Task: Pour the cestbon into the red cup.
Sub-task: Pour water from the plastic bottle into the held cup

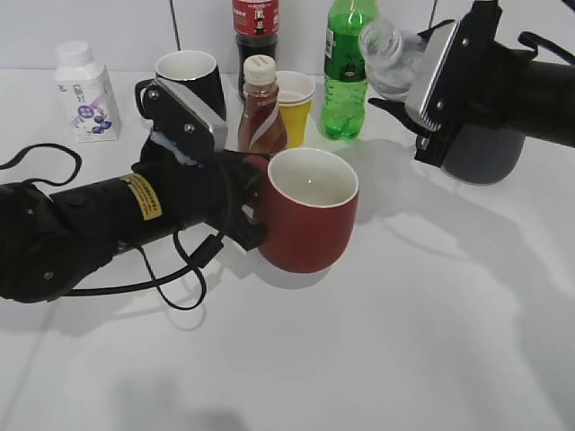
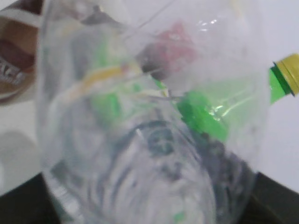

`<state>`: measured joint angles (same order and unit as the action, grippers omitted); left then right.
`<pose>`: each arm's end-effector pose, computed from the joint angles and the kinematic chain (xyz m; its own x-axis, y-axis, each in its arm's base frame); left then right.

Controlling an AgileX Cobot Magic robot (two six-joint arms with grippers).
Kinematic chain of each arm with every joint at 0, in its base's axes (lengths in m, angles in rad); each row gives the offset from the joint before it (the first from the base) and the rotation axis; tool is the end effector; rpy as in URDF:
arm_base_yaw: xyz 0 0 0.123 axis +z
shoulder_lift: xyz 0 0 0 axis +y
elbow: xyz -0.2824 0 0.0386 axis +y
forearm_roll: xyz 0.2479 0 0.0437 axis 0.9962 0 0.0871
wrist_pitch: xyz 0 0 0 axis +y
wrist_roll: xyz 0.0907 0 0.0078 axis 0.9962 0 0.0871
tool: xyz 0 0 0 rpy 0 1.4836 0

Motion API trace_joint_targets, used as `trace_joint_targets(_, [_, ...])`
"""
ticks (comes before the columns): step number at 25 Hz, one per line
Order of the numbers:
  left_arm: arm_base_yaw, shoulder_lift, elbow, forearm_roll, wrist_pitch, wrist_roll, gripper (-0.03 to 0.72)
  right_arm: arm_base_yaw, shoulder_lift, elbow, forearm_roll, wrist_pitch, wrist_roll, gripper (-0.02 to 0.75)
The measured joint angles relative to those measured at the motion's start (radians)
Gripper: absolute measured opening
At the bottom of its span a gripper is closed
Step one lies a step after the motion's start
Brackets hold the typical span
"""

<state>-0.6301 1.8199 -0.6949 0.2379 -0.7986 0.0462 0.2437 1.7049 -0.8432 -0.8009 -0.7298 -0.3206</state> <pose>0.2658 -0.2128 0.1597 -0.0468 0.2929 -0.9550 0.7396 0.6528 0.1640 0.3279 0.1264 0.2207 0.4338 -0.6415 -0.6327 -0.5464 0.3711 -0.7508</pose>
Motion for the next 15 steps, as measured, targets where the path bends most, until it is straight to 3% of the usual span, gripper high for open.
trace_joint_targets(6, [-0.001,0.0,0.0,0.0,0.006,0.007,0.061,0.0,0.001,0.0,-0.071,-0.008,-0.137,0.48])
trace_joint_targets(15, [-0.014,0.0,0.0,0.057,0.016,0.01,0.061,0.0,0.001,0.0,-0.221,-0.011,-0.169,0.48])
